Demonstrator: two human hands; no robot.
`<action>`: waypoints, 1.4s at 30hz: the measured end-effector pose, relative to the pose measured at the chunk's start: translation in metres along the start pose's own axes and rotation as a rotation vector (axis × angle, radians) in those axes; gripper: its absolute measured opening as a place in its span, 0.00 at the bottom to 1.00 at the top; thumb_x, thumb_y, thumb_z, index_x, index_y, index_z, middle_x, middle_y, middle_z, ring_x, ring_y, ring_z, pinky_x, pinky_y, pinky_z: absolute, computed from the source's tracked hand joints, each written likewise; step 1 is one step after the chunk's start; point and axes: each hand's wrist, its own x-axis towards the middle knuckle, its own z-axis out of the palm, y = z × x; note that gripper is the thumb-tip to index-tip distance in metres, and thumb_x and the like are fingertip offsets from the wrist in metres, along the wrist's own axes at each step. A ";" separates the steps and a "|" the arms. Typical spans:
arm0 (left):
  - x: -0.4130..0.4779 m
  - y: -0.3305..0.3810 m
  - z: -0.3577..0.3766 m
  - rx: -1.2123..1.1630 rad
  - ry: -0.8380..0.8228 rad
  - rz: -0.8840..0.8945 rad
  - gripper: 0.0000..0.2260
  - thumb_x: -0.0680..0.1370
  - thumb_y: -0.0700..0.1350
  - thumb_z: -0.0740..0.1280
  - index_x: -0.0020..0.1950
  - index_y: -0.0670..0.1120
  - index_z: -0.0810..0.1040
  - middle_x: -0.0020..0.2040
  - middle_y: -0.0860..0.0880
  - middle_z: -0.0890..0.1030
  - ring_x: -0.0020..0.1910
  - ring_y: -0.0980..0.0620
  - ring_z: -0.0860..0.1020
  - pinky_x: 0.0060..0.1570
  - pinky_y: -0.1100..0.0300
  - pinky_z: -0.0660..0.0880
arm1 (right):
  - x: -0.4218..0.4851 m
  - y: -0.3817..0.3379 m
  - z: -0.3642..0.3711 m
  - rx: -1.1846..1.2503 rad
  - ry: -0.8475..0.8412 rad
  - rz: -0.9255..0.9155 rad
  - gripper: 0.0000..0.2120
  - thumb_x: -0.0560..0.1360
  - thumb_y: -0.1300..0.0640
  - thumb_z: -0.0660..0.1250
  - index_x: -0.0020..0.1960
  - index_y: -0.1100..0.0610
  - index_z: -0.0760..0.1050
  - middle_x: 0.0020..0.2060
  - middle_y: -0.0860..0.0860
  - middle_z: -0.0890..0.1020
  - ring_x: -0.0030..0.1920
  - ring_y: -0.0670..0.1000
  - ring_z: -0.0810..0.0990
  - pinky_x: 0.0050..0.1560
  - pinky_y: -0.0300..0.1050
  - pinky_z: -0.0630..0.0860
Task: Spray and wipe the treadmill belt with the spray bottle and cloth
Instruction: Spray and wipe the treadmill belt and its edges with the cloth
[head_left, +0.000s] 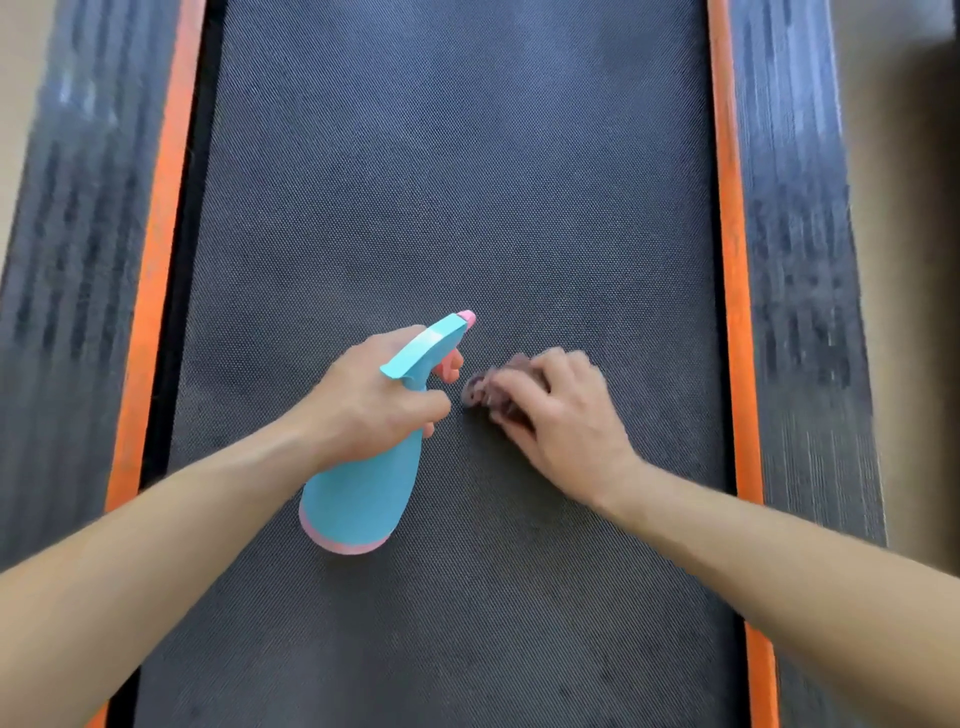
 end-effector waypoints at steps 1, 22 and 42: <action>0.000 0.001 0.000 0.003 0.002 0.001 0.10 0.73 0.42 0.71 0.53 0.52 0.82 0.50 0.53 0.86 0.36 0.56 0.86 0.44 0.61 0.75 | -0.005 -0.001 0.001 -0.009 -0.029 -0.069 0.16 0.76 0.44 0.67 0.59 0.52 0.80 0.50 0.57 0.76 0.47 0.61 0.74 0.44 0.59 0.74; -0.044 -0.050 -0.039 -0.068 -0.011 -0.102 0.22 0.72 0.39 0.69 0.67 0.45 0.80 0.57 0.52 0.83 0.33 0.55 0.84 0.38 0.68 0.78 | 0.098 -0.003 0.015 -0.111 -0.002 -0.133 0.19 0.78 0.41 0.62 0.62 0.51 0.78 0.52 0.60 0.75 0.50 0.64 0.73 0.45 0.61 0.76; -0.076 -0.096 -0.051 -0.223 0.156 -0.234 0.26 0.68 0.44 0.67 0.67 0.49 0.79 0.56 0.53 0.84 0.36 0.49 0.87 0.50 0.57 0.78 | 0.115 -0.065 0.034 -0.033 -0.044 -0.100 0.16 0.76 0.41 0.64 0.58 0.48 0.78 0.51 0.57 0.75 0.50 0.62 0.74 0.44 0.58 0.77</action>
